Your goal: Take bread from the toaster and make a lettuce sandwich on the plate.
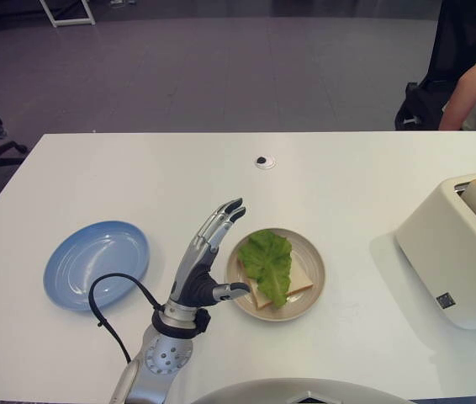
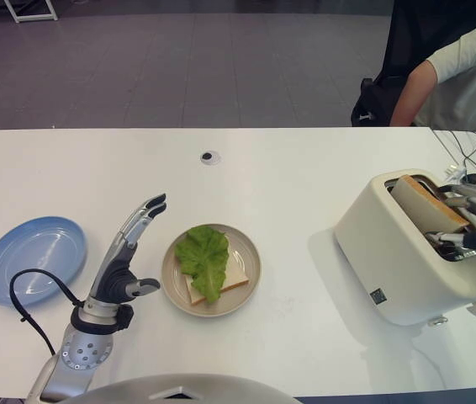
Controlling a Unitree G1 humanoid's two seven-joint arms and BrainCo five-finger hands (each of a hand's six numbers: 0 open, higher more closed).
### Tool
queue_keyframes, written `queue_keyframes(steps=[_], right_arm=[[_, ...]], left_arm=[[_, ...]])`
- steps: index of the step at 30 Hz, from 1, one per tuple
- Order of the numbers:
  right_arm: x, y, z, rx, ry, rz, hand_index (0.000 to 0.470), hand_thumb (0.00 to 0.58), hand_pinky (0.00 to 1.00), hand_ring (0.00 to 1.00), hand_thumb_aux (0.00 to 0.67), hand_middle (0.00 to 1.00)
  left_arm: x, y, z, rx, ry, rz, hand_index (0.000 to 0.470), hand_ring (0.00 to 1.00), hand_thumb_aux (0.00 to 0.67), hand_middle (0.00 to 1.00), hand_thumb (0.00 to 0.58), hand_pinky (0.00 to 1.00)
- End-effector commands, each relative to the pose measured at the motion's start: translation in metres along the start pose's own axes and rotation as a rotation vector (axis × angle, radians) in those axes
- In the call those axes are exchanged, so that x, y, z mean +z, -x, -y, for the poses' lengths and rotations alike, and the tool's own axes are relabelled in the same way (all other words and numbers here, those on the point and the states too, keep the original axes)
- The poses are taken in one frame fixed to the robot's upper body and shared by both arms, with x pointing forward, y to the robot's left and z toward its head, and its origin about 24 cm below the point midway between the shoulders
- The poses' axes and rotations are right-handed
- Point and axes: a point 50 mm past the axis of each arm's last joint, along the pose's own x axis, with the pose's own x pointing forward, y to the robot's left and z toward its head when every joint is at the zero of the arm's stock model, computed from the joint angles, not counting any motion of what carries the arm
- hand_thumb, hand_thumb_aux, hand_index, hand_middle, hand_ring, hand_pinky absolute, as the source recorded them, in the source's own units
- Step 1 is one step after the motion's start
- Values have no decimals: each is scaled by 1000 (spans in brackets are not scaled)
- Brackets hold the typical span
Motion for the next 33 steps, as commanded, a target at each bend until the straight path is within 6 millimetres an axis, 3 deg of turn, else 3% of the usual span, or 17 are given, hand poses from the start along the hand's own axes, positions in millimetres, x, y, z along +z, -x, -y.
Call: queue_keyframes(steps=[1,9,16,22,25,28,33], right_arm=[[14,-5,4,-46,-51,70,470,580,0,0,670,0],[17,-8,23,-191,-247,85,470,580,0,0,670,0],[13,-7,67,-295,-612,265,470,580,0,0,670,0],[67,-26,88,-149,-779,646,470,580,0,0,670,0],[117,-45,71,92,-854,844,470,580,0,0,670,0],[161,-68,42,303,-901,929,470,580,0,0,670,0],[207,-105,-20,528,-924,918,470,580,0,0,670,0]], left_arm=[[-3,1,2,-21,-25,-6,0,0,0,0,0,0],[-5,2,3,-36,-61,-11,0,0,0,0,0,0],[-7,3,2,-25,-77,-19,0,0,0,0,0,0],[-11,0,1,-29,-90,-8,0,0,0,0,0,0],[-12,-1,0,-30,-118,5,0,0,0,0,0,0],[-13,-2,-3,-23,-155,22,0,0,0,0,0,0],[-13,-5,-6,-13,-191,61,0,0,0,0,0,0]])
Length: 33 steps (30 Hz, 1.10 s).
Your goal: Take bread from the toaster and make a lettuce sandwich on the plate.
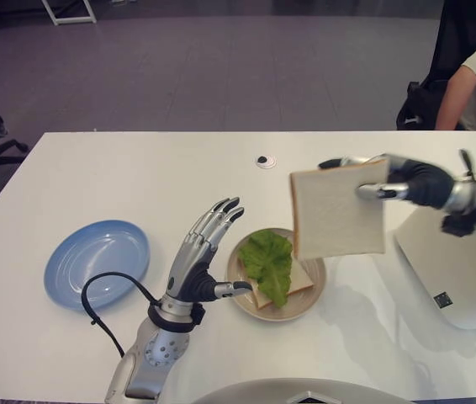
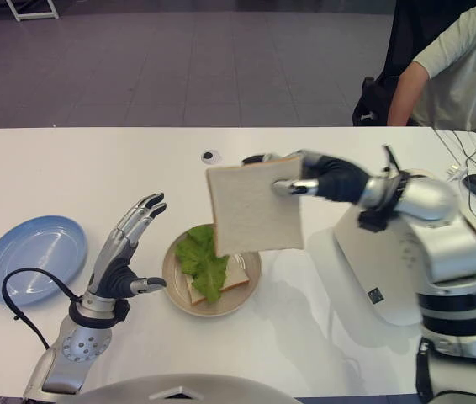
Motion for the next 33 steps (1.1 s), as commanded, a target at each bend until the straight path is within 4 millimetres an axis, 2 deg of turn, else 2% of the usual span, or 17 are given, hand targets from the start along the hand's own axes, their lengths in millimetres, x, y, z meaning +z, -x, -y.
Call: queue_keyframes(steps=[1,4,7,14,19,20,21,22,24,29,31,33], right_arm=[[-36,-32,-21,90,-49,-63,470,580,0,0,670,0],[-48,-51,-30,126,-14,-82,470,580,0,0,670,0],[-55,-60,-34,150,65,-107,470,580,0,0,670,0],[-67,-67,-45,156,165,-137,470,580,0,0,670,0],[-78,-66,-47,161,251,-210,470,580,0,0,670,0],[-81,-66,-47,153,262,-228,470,580,0,0,670,0],[-84,-66,-45,143,274,-245,470,580,0,0,670,0],[-87,-66,-44,134,284,-258,470,580,0,0,670,0],[-90,-66,-42,127,296,-268,470,580,0,0,670,0],[-90,-68,-45,136,303,-257,470,580,0,0,670,0],[-90,-68,-47,138,304,-251,470,580,0,0,670,0],[-89,-69,-48,137,304,-246,470,580,0,0,670,0]], left_arm=[[-1,-2,-1,-6,-25,22,0,0,0,0,0,0],[-1,-1,-1,-13,-30,30,0,0,0,0,0,0],[0,0,0,-22,-36,41,0,0,0,0,0,0],[4,1,7,-80,-69,81,0,0,0,0,0,0],[7,7,19,-229,-185,143,0,0,0,0,0,0],[7,9,22,-279,-218,157,4,0,5,0,9,0],[5,12,26,-330,-253,166,33,0,47,0,79,0],[2,15,30,-377,-285,172,48,0,68,0,112,0],[-3,20,34,-441,-331,173,59,0,84,0,136,0],[-10,28,50,-564,-397,188,42,0,60,0,100,0],[-15,29,57,-605,-415,197,17,0,24,0,40,0],[-22,33,63,-660,-430,184,13,0,18,0,31,0]])
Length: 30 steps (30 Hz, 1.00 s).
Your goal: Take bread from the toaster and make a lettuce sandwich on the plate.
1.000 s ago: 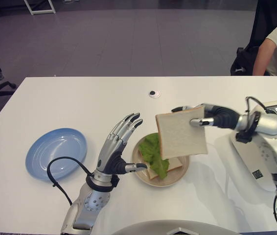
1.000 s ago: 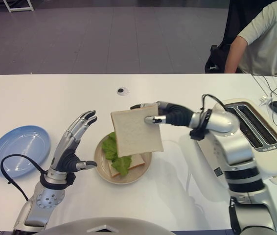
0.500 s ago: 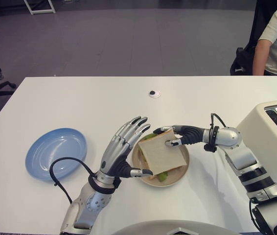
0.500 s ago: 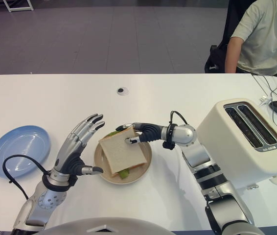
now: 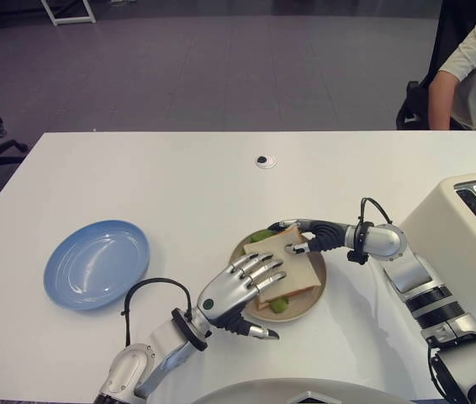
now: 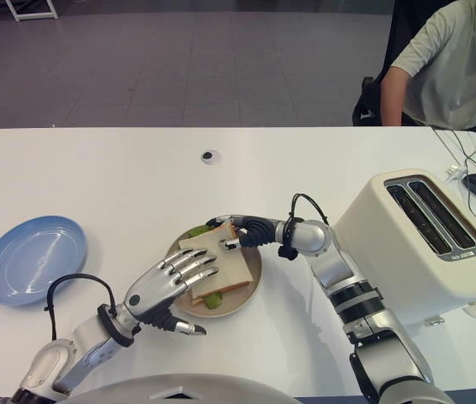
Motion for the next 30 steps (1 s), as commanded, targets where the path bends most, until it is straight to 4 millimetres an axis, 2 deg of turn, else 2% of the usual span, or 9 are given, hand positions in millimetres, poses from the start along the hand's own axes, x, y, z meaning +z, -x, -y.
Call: queue_keyframes(steps=[1,3,4,12,20,22,24,27,30], right_arm=[[-3,-1,-6,24,0,-27,470,580,0,0,670,0],[-2,-2,-4,2,5,-23,247,449,0,0,352,0],[-2,-1,0,-25,9,-24,0,0,0,0,0,0],[-4,85,52,-408,2,7,0,0,0,0,0,0],[25,136,-37,116,230,11,0,0,0,0,0,0],[23,136,-50,162,243,-21,0,0,565,565,0,565],[22,133,-59,195,237,-29,313,516,1000,1000,447,1000],[22,127,-63,200,253,-25,444,578,1000,1000,633,1000],[20,119,-70,199,277,-27,389,563,1000,1000,554,1000]], left_arm=[[-7,4,22,-154,-26,-9,26,0,37,0,62,0],[-12,10,31,-228,-39,-32,50,0,71,0,116,0],[-15,13,34,-258,-40,-44,63,0,89,0,144,0],[-15,16,35,-303,-5,-49,46,0,66,0,108,0],[-18,7,7,-70,105,-48,13,0,18,0,31,0],[-17,4,-17,86,185,-30,0,0,0,0,0,0],[-18,7,-38,204,262,-12,0,0,0,0,0,0],[-22,20,-65,315,339,-7,68,24,97,24,156,24],[-27,38,-78,297,318,-37,453,1000,646,1000,579,1000]])
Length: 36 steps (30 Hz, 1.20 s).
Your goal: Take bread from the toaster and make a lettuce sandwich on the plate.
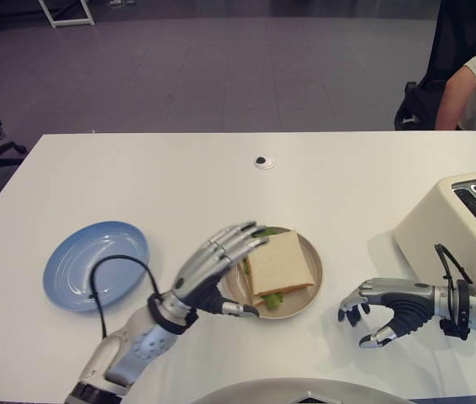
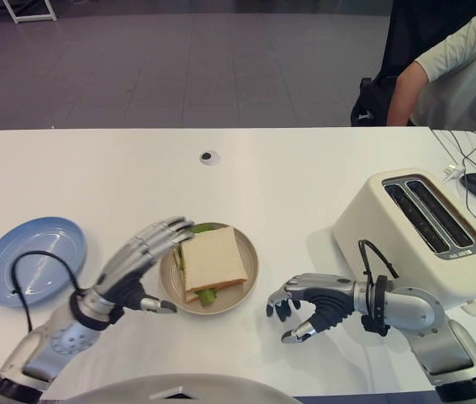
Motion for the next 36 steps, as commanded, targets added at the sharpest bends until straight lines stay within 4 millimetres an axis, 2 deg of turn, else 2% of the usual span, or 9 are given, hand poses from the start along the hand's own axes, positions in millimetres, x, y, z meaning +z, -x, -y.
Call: queue_keyframes(steps=[1,3,12,17,22,25,31,34,36], right_arm=[[1,-13,-7,11,38,-3,407,570,1000,1000,581,1000],[-1,-18,-14,16,49,-11,468,580,1000,1000,667,1000],[-21,-62,-52,7,54,-13,470,580,1000,1000,670,1000],[-43,-94,-60,-38,63,-74,470,580,1000,1000,670,1000],[-76,-125,-26,-222,55,-245,400,567,1000,1000,570,1000],[-85,-142,6,-374,70,-284,464,580,1000,1000,662,1000],[-79,-140,26,-525,67,-175,219,415,1000,1000,313,1000],[-61,-120,27,-576,44,-40,17,40,980,980,24,980],[-47,-96,26,-606,-1,59,0,0,882,882,0,882]], left_arm=[[0,20,-17,-77,-42,-45,470,1000,670,1000,580,1000],[4,37,-15,-206,-57,-75,470,1000,670,1000,580,1000],[-17,64,60,-717,-236,-115,470,1000,670,1000,580,1000],[-60,31,108,-783,-421,-82,470,1000,670,1000,580,1000],[-97,-5,89,-664,-543,-120,470,1000,670,1000,580,1000],[-110,-29,76,-569,-589,-129,470,1000,670,1000,580,1000],[-109,-41,72,-482,-575,-104,470,1000,670,1000,580,1000],[-93,-34,53,-322,-465,-110,470,1000,670,1000,580,1000],[-70,-26,39,-183,-329,-112,470,1000,670,1000,580,1000]])
